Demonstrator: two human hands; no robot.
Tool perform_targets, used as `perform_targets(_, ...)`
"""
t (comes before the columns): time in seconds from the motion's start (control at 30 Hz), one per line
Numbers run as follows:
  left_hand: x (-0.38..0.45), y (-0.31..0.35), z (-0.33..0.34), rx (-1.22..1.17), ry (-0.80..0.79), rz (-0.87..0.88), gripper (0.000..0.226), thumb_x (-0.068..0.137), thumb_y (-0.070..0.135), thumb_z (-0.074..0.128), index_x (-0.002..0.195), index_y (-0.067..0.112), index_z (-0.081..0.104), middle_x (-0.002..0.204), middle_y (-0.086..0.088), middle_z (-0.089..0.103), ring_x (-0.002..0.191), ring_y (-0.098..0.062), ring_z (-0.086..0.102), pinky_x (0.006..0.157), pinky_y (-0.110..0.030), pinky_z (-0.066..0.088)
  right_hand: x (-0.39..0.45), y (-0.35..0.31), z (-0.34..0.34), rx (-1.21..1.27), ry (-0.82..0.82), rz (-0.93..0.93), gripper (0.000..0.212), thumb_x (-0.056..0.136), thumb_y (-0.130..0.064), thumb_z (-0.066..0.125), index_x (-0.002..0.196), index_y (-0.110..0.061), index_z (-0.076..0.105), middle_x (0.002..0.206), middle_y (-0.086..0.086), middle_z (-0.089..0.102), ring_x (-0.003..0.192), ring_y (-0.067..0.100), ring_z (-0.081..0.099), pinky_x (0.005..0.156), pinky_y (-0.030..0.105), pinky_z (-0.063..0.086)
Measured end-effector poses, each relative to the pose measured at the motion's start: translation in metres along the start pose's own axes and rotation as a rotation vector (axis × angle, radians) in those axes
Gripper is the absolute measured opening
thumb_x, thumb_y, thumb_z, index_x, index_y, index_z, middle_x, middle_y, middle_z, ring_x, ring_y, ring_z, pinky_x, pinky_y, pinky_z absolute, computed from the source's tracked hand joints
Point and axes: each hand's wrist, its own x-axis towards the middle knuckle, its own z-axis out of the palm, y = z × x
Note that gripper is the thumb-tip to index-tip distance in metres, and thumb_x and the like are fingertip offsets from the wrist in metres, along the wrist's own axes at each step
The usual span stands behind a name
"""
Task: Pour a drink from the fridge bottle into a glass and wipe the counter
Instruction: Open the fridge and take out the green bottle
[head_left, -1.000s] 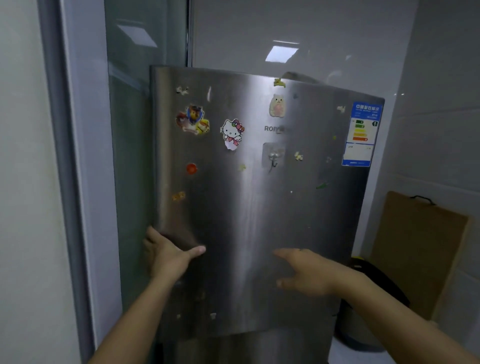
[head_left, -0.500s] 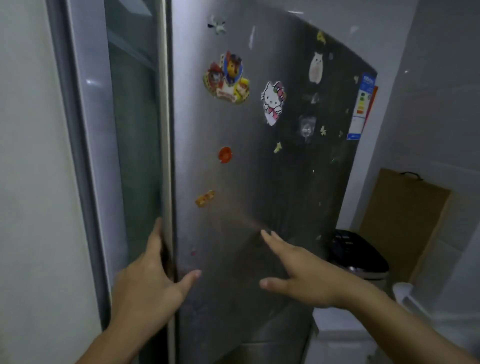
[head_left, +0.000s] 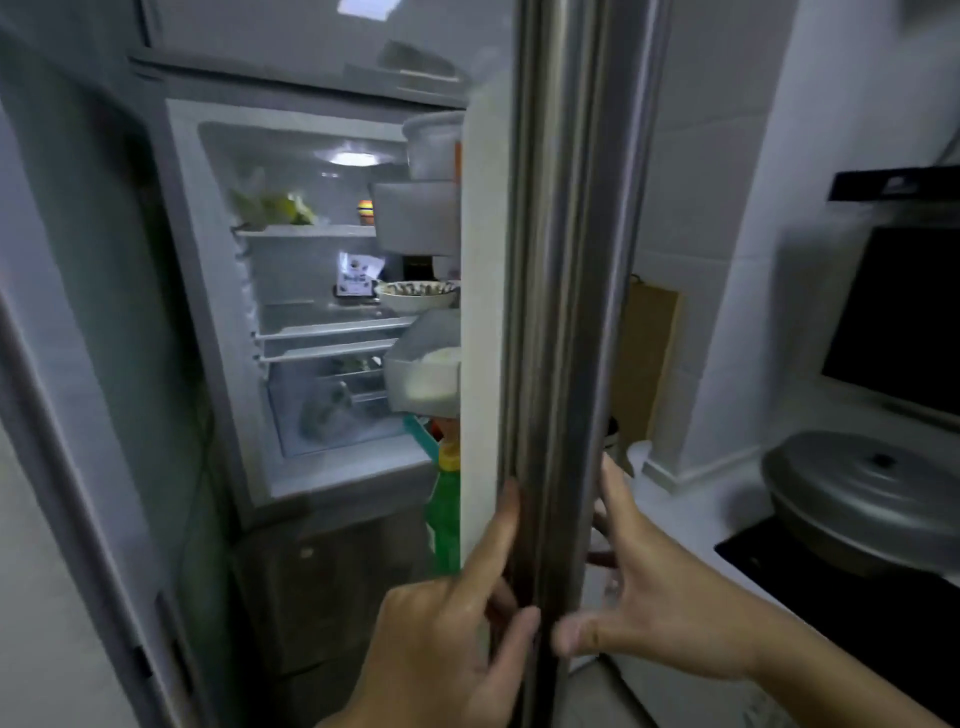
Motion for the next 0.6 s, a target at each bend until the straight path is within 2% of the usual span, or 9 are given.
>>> perform_targets(0.07, 0.004, 0.002, 0.008, -0.181, -0.074, 0.008, 0.075, 0.082, 0.036, 0.067, 0.146, 0.048, 0.03, 0.085, 0.018, 0.073, 0.067, 0.0, 0.069, 0.066, -0.022, 0.059, -0.015, -0.002, -0.005, -0.041, 0.089, -0.052, 0.121, 0.072, -0.048, 0.087, 0.153, -0.047, -0.002, 0.154, -0.023, 0.034, 0.14, 0.004, 0.04, 0.113, 0.036, 0.042)
perform_targets(0.1, 0.007, 0.003, 0.012, -0.229, -0.077, 0.03, 0.063, 0.083, 0.032, 0.068, 0.14, 0.045, 0.045, 0.089, 0.016, 0.075, 0.072, -0.003, 0.071, 0.068, -0.026, 0.059, -0.021, -0.003, -0.008, -0.085, 0.153, -0.064, 0.106, 0.075, -0.05, 0.084, 0.152, -0.046, 0.01, 0.148, -0.023, 0.041, 0.135, 0.001, 0.046, 0.108, 0.029, 0.046)
perform_targets(0.17, 0.011, 0.003, 0.02, -0.217, -0.014, 0.085, 0.033, 0.083, 0.028, 0.068, 0.115, 0.032, 0.072, 0.092, 0.014, 0.076, 0.079, -0.002, 0.071, 0.066, -0.026, 0.059, -0.033, -0.001, -0.016, -0.12, 0.257, -0.046, 0.081, 0.08, -0.054, 0.078, 0.145, -0.045, 0.03, 0.138, -0.021, 0.053, 0.127, -0.001, 0.053, 0.101, 0.022, 0.049)
perform_targets(0.23, 0.015, -0.002, 0.026, -0.204, 0.02, 0.024, 0.02, 0.081, 0.031, 0.067, 0.097, 0.027, 0.078, 0.088, 0.015, 0.075, 0.077, 0.002, 0.069, 0.061, -0.024, 0.057, -0.046, 0.004, -0.025, -0.107, 0.31, -0.01, 0.07, 0.08, -0.058, 0.074, 0.138, -0.045, 0.038, 0.131, -0.021, 0.061, 0.119, -0.002, 0.059, 0.097, 0.022, 0.053)
perform_targets(0.3, 0.019, -0.012, 0.035, -0.204, 0.045, -0.108, 0.018, 0.08, 0.03, 0.069, 0.096, 0.027, 0.077, 0.089, 0.018, 0.073, 0.078, 0.002, 0.068, 0.065, -0.026, 0.058, -0.059, 0.01, -0.034, -0.112, 0.363, 0.014, 0.064, 0.078, -0.06, 0.072, 0.133, -0.049, 0.04, 0.125, -0.02, 0.064, 0.113, 0.001, 0.063, 0.09, 0.024, 0.056)
perform_targets(0.37, 0.024, -0.023, 0.048, -0.244, 0.067, -0.218, 0.029, 0.08, 0.025, 0.076, 0.108, 0.026, 0.07, 0.099, 0.019, 0.07, 0.089, 0.003, 0.066, 0.075, -0.026, 0.059, -0.071, 0.014, -0.041, -0.114, 0.4, 0.021, 0.055, 0.081, -0.054, 0.07, 0.128, -0.05, 0.042, 0.118, -0.013, 0.068, 0.107, 0.007, 0.067, 0.085, 0.029, 0.058)
perform_targets(0.47, 0.039, -0.034, 0.07, -0.373, 0.017, -0.333, 0.072, 0.071, 0.032, 0.084, 0.132, 0.033, 0.046, 0.122, 0.024, 0.058, 0.111, 0.009, 0.055, 0.089, -0.015, 0.048, -0.085, 0.019, -0.05, -0.129, 0.454, 0.042, 0.046, 0.088, -0.044, 0.069, 0.126, -0.049, 0.044, 0.117, -0.012, 0.068, 0.105, 0.008, 0.068, 0.087, 0.03, 0.059)
perform_targets(0.53, 0.051, -0.039, 0.087, -0.472, -0.086, -0.392, 0.099, 0.063, 0.037, 0.087, 0.143, 0.032, 0.03, 0.137, 0.014, 0.049, 0.124, 0.001, 0.049, 0.1, -0.023, 0.044, -0.093, 0.022, -0.055, -0.14, 0.484, 0.057, 0.044, 0.087, -0.042, 0.065, 0.126, -0.046, 0.045, 0.117, -0.017, 0.067, 0.107, 0.004, 0.067, 0.085, 0.024, 0.058)
perform_targets(0.6, 0.062, -0.043, 0.103, -0.591, -0.173, -0.439, 0.119, 0.056, 0.037, 0.089, 0.15, 0.03, 0.016, 0.148, 0.006, 0.039, 0.134, -0.012, 0.044, 0.111, -0.039, 0.041, -0.099, 0.025, -0.06, -0.15, 0.509, 0.078, 0.039, 0.087, -0.04, 0.065, 0.122, -0.043, 0.048, 0.113, -0.016, 0.068, 0.104, 0.005, 0.067, 0.083, 0.027, 0.058)
